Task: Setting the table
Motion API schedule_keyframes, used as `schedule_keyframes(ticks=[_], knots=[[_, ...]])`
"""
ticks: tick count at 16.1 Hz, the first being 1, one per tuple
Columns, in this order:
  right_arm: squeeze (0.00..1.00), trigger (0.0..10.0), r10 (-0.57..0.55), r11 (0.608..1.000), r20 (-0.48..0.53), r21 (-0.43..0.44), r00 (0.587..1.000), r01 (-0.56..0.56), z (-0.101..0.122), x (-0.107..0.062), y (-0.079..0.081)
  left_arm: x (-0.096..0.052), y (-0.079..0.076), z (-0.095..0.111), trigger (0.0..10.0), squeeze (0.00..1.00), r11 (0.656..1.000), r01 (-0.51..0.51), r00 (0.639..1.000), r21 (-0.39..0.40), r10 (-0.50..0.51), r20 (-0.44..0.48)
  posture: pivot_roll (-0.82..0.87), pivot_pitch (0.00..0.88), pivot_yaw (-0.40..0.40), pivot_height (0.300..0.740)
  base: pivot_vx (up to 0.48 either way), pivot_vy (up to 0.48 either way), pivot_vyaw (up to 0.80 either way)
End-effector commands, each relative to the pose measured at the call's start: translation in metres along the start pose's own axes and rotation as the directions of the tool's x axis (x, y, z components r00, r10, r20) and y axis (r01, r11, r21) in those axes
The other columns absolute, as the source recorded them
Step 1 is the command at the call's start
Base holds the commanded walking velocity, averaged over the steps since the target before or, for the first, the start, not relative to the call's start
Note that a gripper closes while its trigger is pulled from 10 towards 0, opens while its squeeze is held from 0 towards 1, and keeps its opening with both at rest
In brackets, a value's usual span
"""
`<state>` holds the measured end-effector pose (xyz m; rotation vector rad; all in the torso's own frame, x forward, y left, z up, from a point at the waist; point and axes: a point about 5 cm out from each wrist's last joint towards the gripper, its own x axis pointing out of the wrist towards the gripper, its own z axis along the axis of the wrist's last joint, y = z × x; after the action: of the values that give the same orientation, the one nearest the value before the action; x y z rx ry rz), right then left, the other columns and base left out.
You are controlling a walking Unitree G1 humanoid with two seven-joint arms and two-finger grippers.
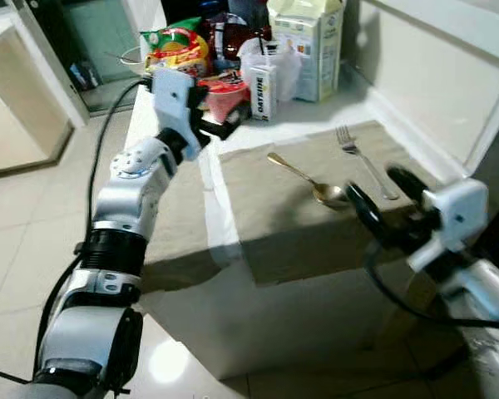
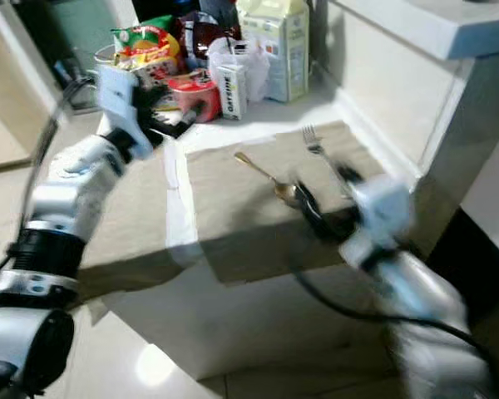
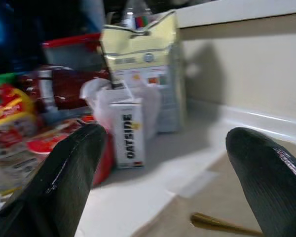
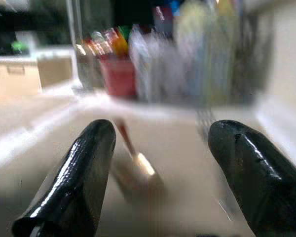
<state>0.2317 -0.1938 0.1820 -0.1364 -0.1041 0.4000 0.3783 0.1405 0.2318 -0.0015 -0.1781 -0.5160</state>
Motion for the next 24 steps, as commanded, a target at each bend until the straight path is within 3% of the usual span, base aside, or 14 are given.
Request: schedule_keyframes(ticks=[1,3,7,9,11,15,17,18,24], knots=[[0.00,10.0,0.024,1.000,0.007,0.007,1.000,-0.025,0.005,-0.004,-0.004,0.007,-0.002,0.008,10.0,0.00,1.000,-0.002,1.000,0.024,0.002,0.016,-0.34,0.015,0.170,0.740,0.000,-0.469,0.00],[0.00,10.0,0.058,0.998,-0.009,-0.007,0.998,-0.058,0.014,-0.019,-0.008,0.019,-0.005,0.020,10.0,0.00,0.997,0.014,0.999,0.081,-0.018,0.046,-0.38,0.013,0.191,0.740,0.000,-0.469,0.00],[0.00,10.0,0.270,0.962,-0.032,0.057,0.962,-0.268,0.026,-0.030,0.016,0.027,-0.005,0.020,10.0,0.00,0.991,0.026,1.000,0.132,-0.027,0.008,-0.40,0.013,0.192,0.740,0.000,-0.114,0.00],[0.00,10.0,0.346,0.933,-0.046,0.121,0.937,-0.339,0.028,-0.035,0.020,0.028,0.002,0.014,10.0,0.00,0.979,0.084,0.994,0.186,-0.070,-0.080,-0.39,0.016,0.191,0.740,0.000,0.000,0.00],[0.00,10.0,0.371,0.923,-0.056,0.137,0.927,-0.361,0.028,-0.037,0.021,0.027,0.008,0.012,10.0,0.00,0.940,0.207,0.969,0.270,-0.159,-0.189,-0.39,0.023,0.200,0.740,0.000,0.000,0.00],[0.00,10.0,0.375,0.916,-0.057,0.176,0.925,-0.360,0.026,-0.037,0.028,0.023,0.013,0.008,10.0,0.00,0.887,0.355,0.910,0.295,-0.257,-0.324,-0.38,0.032,0.210,0.740,0.000,0.000,0.00],[0.00,10.0,0.385,0.908,-0.053,0.199,0.921,-0.368,0.025,-0.036,0.031,0.020,0.014,0.007,10.0,0.00,0.824,0.458,0.858,0.332,-0.312,-0.408,-0.38,0.036,0.210,0.740,0.000,0.000,0.00],[0.00,10.0,0.388,0.903,-0.031,0.213,0.921,-0.373,0.027,-0.032,0.035,0.021,0.012,0.008,10.0,0.00,0.768,0.519,0.824,0.375,-0.333,-0.459,-0.38,0.043,0.217,0.740,0.000,0.000,0.00],[0.00,10.0,0.380,0.898,-0.014,0.244,0.925,-0.366,0.026,-0.034,0.051,0.032,-0.006,0.016,10.0,0.00,0.575,0.650,0.750,0.498,-0.376,-0.545,-0.40,0.062,0.244,0.740,0.000,0.000,0.00]])
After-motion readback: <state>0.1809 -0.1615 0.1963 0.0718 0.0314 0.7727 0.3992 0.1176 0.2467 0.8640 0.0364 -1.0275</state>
